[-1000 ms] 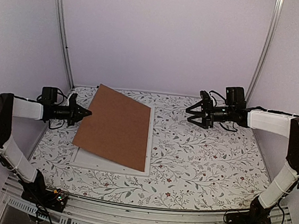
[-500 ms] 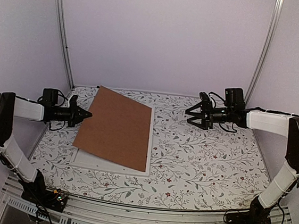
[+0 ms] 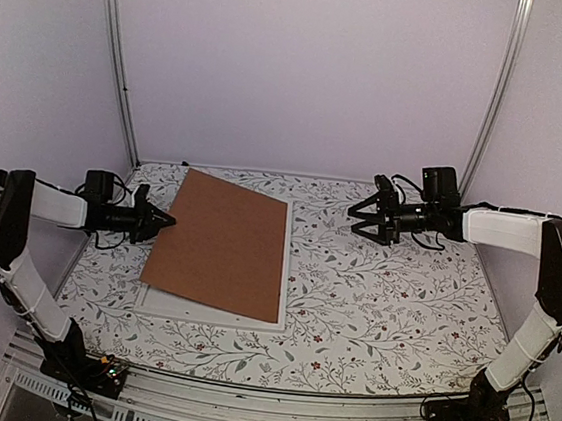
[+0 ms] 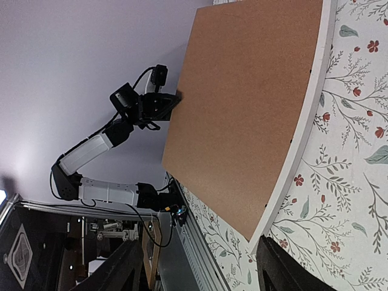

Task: Put the photo into the frame
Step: Place the backboard on the frame body.

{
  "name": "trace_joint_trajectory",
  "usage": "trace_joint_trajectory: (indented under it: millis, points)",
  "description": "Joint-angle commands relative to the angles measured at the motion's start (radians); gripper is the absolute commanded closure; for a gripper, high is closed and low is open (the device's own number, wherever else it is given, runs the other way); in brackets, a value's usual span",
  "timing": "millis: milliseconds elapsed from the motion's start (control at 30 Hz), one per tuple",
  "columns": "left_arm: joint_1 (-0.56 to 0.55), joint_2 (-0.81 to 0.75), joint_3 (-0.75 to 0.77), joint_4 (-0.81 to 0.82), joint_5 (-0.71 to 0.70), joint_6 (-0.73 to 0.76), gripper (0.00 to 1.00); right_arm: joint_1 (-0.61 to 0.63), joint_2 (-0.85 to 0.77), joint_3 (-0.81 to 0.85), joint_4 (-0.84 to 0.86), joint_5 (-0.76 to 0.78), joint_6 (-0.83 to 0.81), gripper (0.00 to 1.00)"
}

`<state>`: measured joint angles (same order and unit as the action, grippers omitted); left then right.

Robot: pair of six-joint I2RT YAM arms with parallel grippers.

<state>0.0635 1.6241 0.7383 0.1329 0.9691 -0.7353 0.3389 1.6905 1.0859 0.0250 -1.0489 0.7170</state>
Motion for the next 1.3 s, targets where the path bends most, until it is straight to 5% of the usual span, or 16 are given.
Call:
trace_joint_trajectory:
  millis: [0,167,367,600,1267]
  points:
    - [-0.023,0.019,0.020,-0.059,-0.031,0.071,0.77,-0.004,0.014,-0.013,0.020,0.009,-0.008,0.32]
    - [-0.034,0.040,0.051,-0.129,-0.077,0.123,0.54,-0.003,0.015,-0.015,0.022,0.010,-0.007,0.32]
    - [-0.059,0.051,0.080,-0.236,-0.166,0.161,0.38,-0.003,0.014,-0.026,0.032,0.008,-0.005,0.32]
    - [-0.102,0.011,0.125,-0.350,-0.340,0.206,0.33,-0.003,0.018,-0.032,0.047,0.004,0.002,0.32]
    - [-0.142,-0.028,0.207,-0.496,-0.558,0.260,0.28,-0.003,0.039,-0.030,0.059,0.002,0.009,0.32]
